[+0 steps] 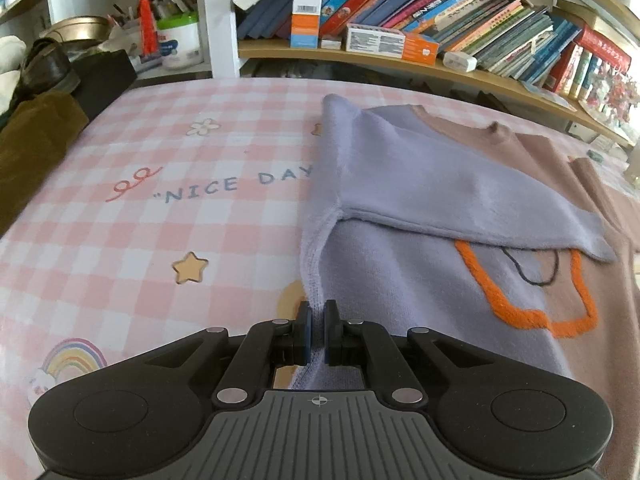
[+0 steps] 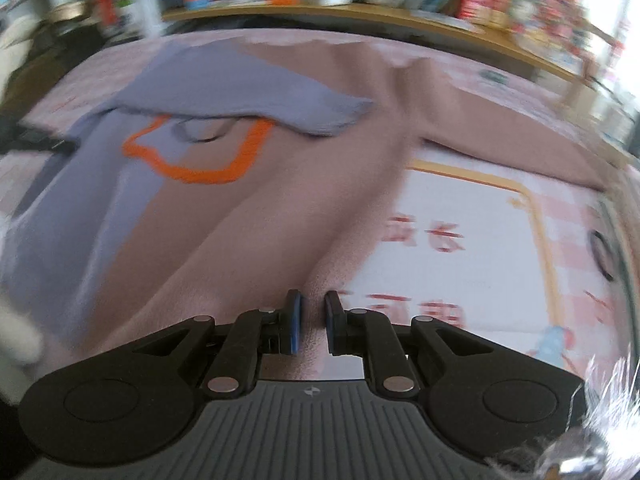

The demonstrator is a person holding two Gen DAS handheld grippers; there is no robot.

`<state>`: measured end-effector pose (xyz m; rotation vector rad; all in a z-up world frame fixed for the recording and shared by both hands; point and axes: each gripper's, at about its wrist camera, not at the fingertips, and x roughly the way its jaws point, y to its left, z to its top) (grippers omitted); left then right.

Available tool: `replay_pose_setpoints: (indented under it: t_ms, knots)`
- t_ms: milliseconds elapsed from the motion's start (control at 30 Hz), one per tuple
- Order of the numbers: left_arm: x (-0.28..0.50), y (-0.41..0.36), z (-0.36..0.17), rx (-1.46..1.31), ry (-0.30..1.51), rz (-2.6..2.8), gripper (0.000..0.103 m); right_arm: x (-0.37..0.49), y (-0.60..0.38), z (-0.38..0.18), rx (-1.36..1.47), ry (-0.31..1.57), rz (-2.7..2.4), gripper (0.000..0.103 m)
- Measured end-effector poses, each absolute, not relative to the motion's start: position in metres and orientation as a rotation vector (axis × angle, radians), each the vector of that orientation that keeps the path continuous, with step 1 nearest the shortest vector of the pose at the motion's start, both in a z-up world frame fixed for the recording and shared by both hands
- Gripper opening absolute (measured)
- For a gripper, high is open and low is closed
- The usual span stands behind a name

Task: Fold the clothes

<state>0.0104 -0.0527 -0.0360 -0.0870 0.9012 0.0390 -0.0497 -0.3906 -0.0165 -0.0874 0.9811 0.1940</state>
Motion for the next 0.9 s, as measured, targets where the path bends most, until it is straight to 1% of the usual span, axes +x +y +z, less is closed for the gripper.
replay_pose_setpoints:
  t_ms: [200,400,500,533,567,633,667,700,767,800,833,900]
  knots:
    - [0.006,-0.071,-0.037,-0.085,0.909,-0.008,0.004,-0.044,-0.417,-0.015,-0.061,0.974,0.093,0.012]
    - [0.006,-0.075,-0.040,-0.076,0.911,0.003,0.005,-0.043,-0.419,-0.016,-0.080,0.972,0.107,0.012]
    - [0.007,-0.076,-0.040,-0.068,0.917,0.009,0.006,-0.043,-0.421,-0.016,-0.075,0.971,0.125,0.014]
    - [0.006,-0.077,-0.039,-0.063,0.920,0.013,0.011,-0.042,-0.423,-0.016,-0.075,0.971,0.133,0.017]
    - [0.006,-0.076,-0.037,-0.056,0.920,0.017,0.011,-0.041,-0.424,-0.016,-0.074,0.972,0.140,0.030]
    - [0.003,-0.075,-0.030,-0.045,0.904,0.028,0.012,-0.038,-0.430,-0.012,-0.060,0.960,0.147,0.049]
    - [0.002,-0.075,-0.026,-0.033,0.894,0.039,0.013,-0.036,-0.433,-0.008,-0.049,0.944,0.147,0.049]
    - [0.000,-0.076,-0.020,-0.016,0.880,0.055,0.017,-0.033,-0.437,-0.005,-0.039,0.927,0.146,0.050]
    - [-0.001,-0.079,-0.012,0.023,0.854,0.082,0.026,-0.025,-0.443,0.001,-0.028,0.887,0.142,0.056]
    - [-0.001,-0.084,-0.008,0.054,0.843,0.092,0.034,-0.020,-0.445,0.003,-0.026,0.868,0.141,0.061]
    - [0.000,-0.089,-0.005,0.084,0.833,0.101,0.035,-0.015,-0.445,0.003,-0.024,0.856,0.141,0.064]
    - [0.002,-0.105,0.000,0.139,0.811,0.092,0.035,-0.005,-0.446,0.002,-0.019,0.844,0.145,0.065]
